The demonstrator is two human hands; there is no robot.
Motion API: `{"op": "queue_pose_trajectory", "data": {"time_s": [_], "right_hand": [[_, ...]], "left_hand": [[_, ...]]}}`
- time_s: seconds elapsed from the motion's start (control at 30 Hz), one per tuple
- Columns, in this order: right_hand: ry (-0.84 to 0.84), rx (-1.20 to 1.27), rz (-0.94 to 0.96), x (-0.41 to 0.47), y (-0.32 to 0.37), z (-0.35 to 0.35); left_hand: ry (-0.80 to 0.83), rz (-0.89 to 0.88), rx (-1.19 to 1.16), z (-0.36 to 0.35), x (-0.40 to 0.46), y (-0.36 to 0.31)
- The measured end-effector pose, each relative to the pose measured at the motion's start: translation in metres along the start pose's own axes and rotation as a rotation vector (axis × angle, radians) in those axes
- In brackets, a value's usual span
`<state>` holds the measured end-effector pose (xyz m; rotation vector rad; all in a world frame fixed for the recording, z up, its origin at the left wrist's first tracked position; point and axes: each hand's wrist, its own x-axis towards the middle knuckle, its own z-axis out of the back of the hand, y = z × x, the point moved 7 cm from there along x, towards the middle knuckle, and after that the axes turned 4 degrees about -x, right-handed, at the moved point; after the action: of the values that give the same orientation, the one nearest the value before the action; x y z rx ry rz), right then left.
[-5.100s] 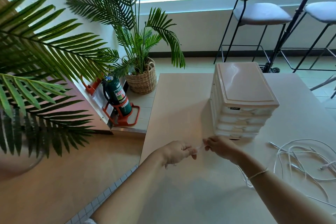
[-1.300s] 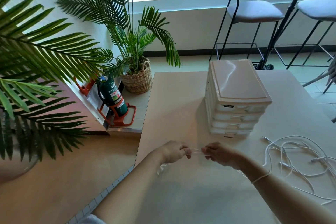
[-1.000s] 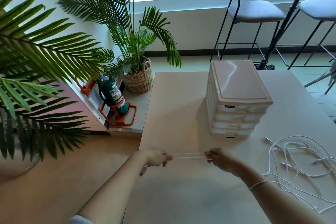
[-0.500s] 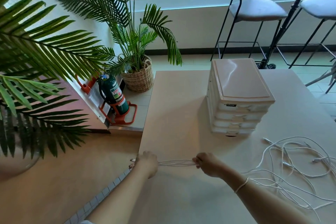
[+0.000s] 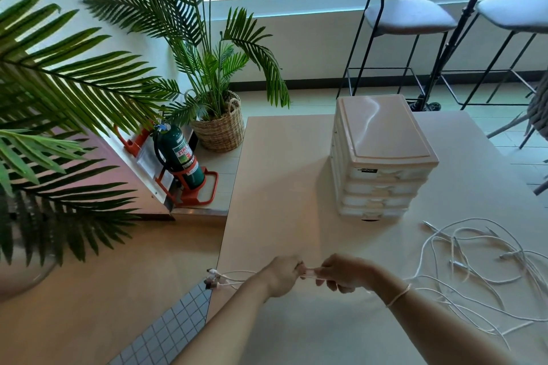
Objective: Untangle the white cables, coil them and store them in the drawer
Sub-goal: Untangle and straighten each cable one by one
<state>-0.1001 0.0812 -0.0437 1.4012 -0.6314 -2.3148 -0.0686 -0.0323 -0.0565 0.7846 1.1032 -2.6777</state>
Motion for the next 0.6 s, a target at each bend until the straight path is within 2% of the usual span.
{"op": "queue_pose_trajectory", "data": {"time_s": [0.07, 0.17, 0.23, 0.33, 0.5, 0.6], "right_hand": [[-0.042, -0.046, -0.018, 0.000, -0.007, 0.008], [-0.123, 0.019, -0.001, -0.001, -0.003, 0.004], [-0.105, 0.117, 0.007, 0.000, -0.002, -0.011], [-0.075, 0.107, 0.035, -0.004, -0.004, -0.014], [-0.281, 0.046, 0.037, 0.001, -0.009, 0.015], [-0.352, 0.058, 0.038, 0.005, -0.007, 0.009]], "left_hand": [[0.007, -0.008, 0.013, -0.001, -0.002, -0.004], [-0.029, 0.016, 0.004, 0.007, 0.000, 0.002], [-0.036, 0.053, 0.010, 0.013, 0.005, 0.009], [-0.008, 0.045, 0.051, 0.013, 0.005, 0.008], [0.110, -0.003, 0.075, -0.006, -0.001, -0.004], [0.084, 0.015, 0.069, 0.000, -0.002, -0.002]]}}
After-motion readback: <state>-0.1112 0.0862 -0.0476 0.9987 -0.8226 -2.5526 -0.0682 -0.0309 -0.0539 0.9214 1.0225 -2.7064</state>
